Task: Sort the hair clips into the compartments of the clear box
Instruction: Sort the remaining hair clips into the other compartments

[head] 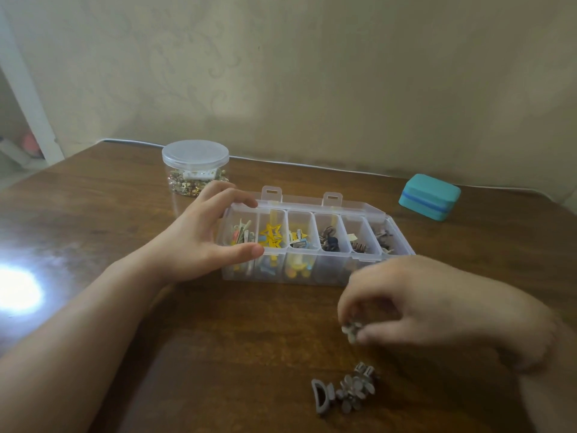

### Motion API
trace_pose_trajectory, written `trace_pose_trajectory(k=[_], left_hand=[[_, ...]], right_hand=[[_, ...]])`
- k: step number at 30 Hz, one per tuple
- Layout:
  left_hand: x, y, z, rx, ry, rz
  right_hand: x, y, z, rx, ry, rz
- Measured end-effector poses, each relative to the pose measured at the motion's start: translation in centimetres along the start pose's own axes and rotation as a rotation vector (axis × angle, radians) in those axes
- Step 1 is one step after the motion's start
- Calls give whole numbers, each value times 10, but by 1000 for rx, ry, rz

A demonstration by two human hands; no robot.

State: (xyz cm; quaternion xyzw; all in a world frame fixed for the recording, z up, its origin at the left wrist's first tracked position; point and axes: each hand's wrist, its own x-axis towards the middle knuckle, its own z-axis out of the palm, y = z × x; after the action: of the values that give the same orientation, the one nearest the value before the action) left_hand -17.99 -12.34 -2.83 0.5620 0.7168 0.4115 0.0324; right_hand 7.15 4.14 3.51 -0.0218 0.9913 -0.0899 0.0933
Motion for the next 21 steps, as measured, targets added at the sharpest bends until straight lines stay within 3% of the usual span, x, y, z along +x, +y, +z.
trace_pose_trajectory(k=[3,5,9,11,13,15,16,21], left_hand=[[0,-1,0,6,0,10],[0,-1,0,8,0,12],[0,-2,-1,6,-2,5],[-1,-1,-1,8,-6,-1],[0,0,0,14,-6,0],[0,0,0,15,-3,8],[0,1,0,13,-3,8],[0,0,0,12,1,4]], right_hand=[[9,4,-4,243,499,37],[23,9,-3,263,764,133],[34,15,3,63,888,271],[20,9,-2,122,736,130],[5,-4,-7,218,322,-5],[-5,-15,-12,239,-117,-36],[-7,-18,-12,210,-251,-23],[0,-22,2,119,-280,-7]])
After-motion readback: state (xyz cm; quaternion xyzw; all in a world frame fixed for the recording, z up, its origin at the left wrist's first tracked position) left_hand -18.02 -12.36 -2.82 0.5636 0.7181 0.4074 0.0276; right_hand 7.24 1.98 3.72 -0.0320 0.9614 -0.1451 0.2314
